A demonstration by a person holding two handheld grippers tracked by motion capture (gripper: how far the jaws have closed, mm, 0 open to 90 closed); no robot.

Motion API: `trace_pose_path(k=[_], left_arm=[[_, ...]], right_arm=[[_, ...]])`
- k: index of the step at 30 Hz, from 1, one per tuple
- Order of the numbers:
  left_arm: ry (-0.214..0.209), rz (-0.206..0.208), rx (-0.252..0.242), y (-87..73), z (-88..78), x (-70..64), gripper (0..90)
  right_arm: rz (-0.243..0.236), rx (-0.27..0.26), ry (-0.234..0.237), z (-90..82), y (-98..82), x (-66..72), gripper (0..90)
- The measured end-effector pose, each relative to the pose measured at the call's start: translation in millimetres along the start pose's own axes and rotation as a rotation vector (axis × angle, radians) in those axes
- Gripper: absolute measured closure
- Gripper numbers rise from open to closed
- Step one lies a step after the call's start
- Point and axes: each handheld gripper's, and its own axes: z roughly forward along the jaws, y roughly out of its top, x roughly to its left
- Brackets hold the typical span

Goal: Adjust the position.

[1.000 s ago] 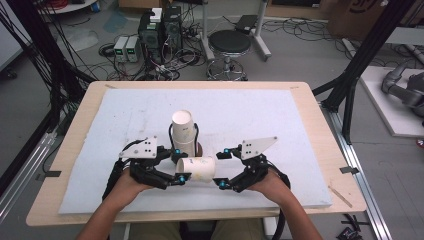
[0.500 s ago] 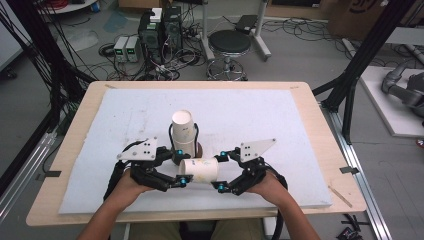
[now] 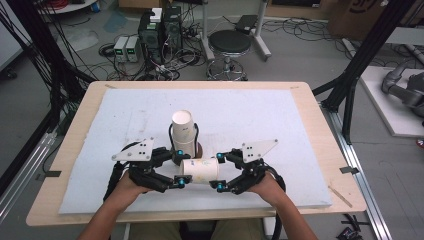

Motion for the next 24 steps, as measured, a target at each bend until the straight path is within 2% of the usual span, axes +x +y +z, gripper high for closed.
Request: trace_pose_path(k=[7,9,10,11,12,13,14,17,18,19,20,23,24], left_arm=[[-0.001,-0.026,-0.004,-3.3,-0.6,1.2,37.2],[-0.005,-0.033,0.013,-4.0,0.1,0.9,36.8],[-0.003,-0.06,0.03,-4.7,2.5,0.5,31.5],[-0.003,-0.06,0.03,-4.7,2.5,0.5,21.0],[0.018,-0.079,0.051,-4.2,3.6,0.4,21.0],[0.035,-0.094,0.067,-3.6,3.6,0.3,12.6],[0.044,-0.093,0.075,-3.2,2.9,0.2,11.5],[0.046,-0.085,0.097,-1.6,-0.2,-1.4,11.6],[0.068,-0.071,0.116,0.0,-2.4,-2.1,11.7],[0.068,-0.071,0.116,0.0,-2.4,-2.1,11.7],[0.078,-0.067,0.128,0.9,-3.3,-2.1,11.8],[0.117,-0.052,0.174,5.3,-6.5,-1.7,11.9],[0.117,-0.052,0.174,5.3,-6.5,-1.7,12.0]], right_arm=[[0.015,0.0,0.005,-1.0,-0.4,-1.7,33.5],[0.029,0.004,0.014,-1.7,-0.3,-2.0,34.3],[0.041,0.012,0.027,-2.5,-0.2,-2.7,35.2],[0.045,0.017,0.033,-2.6,0.0,-2.7,35.2],[0.045,0.017,0.033,-2.6,0.0,-2.7,35.2],[0.051,0.024,0.039,-2.7,0.2,-2.5,35.2],[0.062,0.03,0.043,-3.0,0.7,-2.1,35.2],[0.072,0.055,0.028,-6.0,3.4,-2.9,35.2],[0.075,0.078,0.007,-8.1,5.9,-3.7,35.2],[0.075,0.078,0.007,-8.1,5.9,-3.7,35.2],[0.065,0.109,-0.025,-10.1,10.0,-3.9,35.2],[0.045,0.165,-0.048,-10.9,17.0,-3.3,35.2],[0.036,0.187,-0.054,-10.8,19.4,-3.1,35.2]])
